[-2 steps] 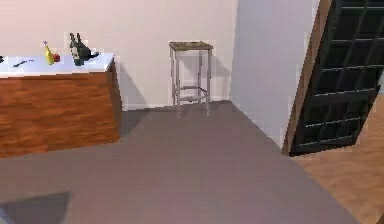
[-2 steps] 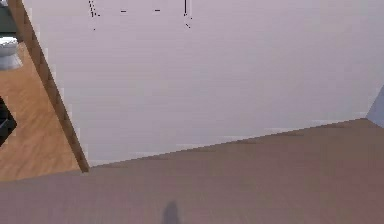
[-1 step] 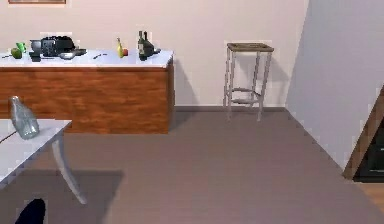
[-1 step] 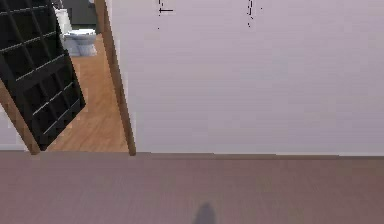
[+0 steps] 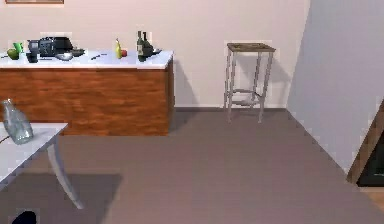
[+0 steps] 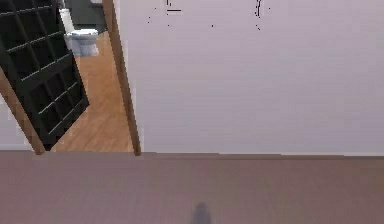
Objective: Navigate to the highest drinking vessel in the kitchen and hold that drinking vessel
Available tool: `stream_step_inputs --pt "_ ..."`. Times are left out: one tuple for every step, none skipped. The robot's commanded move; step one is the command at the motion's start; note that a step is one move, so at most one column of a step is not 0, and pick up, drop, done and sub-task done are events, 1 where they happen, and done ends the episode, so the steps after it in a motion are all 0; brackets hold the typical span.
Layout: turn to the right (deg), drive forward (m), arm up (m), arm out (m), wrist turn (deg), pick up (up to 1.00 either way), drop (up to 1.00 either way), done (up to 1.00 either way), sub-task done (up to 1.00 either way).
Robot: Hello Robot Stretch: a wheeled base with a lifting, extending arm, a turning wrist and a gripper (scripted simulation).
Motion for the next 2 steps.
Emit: stream_step_inputs --pt "-12.0 0.0 0.0 0.0 0.0 0.0 0.0 0.0 0.0" --pt "0.0 0.6 0.0 0.0 0.0 0.0 0.0 0.0 0.0"
